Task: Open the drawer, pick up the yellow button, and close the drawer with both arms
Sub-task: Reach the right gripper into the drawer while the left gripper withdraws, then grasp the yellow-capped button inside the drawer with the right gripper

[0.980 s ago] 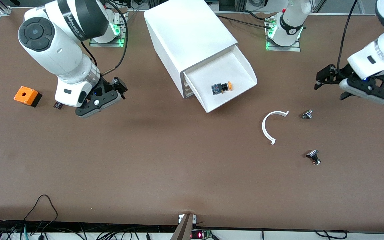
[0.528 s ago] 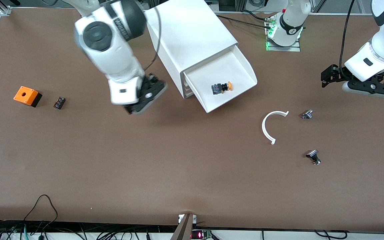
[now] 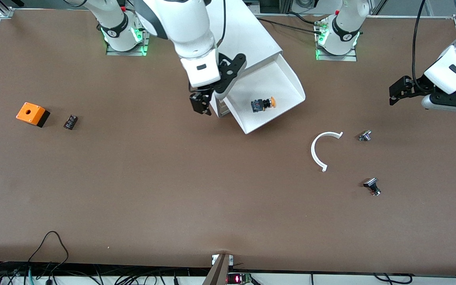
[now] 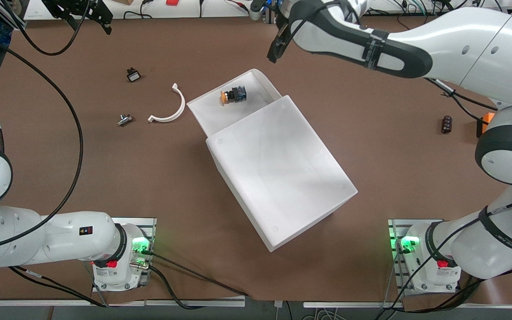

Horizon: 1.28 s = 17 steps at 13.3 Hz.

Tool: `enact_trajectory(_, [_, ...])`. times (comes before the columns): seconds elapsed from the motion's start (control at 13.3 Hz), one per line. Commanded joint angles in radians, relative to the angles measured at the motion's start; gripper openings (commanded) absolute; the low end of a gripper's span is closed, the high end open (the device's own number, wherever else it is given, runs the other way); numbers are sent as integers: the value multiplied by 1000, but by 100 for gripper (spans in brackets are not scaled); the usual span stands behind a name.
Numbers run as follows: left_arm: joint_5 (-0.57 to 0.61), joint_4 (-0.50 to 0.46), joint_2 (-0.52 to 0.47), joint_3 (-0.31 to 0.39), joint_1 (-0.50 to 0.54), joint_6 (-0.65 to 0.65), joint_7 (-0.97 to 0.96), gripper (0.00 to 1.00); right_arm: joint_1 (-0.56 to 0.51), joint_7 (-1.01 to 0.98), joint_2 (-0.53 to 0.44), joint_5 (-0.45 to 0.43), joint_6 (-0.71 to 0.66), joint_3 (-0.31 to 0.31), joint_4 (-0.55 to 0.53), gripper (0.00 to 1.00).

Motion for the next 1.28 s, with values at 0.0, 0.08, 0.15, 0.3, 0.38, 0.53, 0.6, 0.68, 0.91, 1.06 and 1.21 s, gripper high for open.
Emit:
enact_trajectory(0.0, [3,22,32,6,-1,-6,-5,100,48,-21,96,-3,7,2,78,100])
enact_trajectory(0.08, [13,23,32,4,-1,-7,-7,100,56,-44,131,-5,7,17,100,100])
enact_trajectory(0.15, [15,25,32,4,-1,-7,-5,100,62,-73,162,-5,1,24,127,100])
enact_trajectory(0.3, [26,28,30,1,-1,-12,-8,100,73,-151,196,-3,-18,24,158,100])
enact_trajectory(0.38, [35,31,30,1,-2,-10,-8,100,74,-188,209,-1,-19,25,164,100])
enact_trajectory(0.53, [47,37,30,-4,-4,-7,-7,100,91,-222,214,11,-39,27,187,100])
enact_trajectory(0.6, [46,48,32,-4,-4,-6,-4,100,97,-222,216,12,-47,27,196,100])
enact_trajectory(0.68, [44,49,32,-4,-4,-4,-4,100,108,-222,226,14,-47,25,198,100])
enact_trajectory(0.91, [43,51,32,-4,-4,-2,-4,100,137,-219,278,9,-32,21,235,100])
enact_trajectory(1.06, [41,51,32,-2,-2,-2,-4,100,143,-220,306,9,-16,18,250,100])
enact_trajectory(1.21, [39,51,32,-2,-2,-4,-5,100,156,-222,315,5,2,8,250,100])
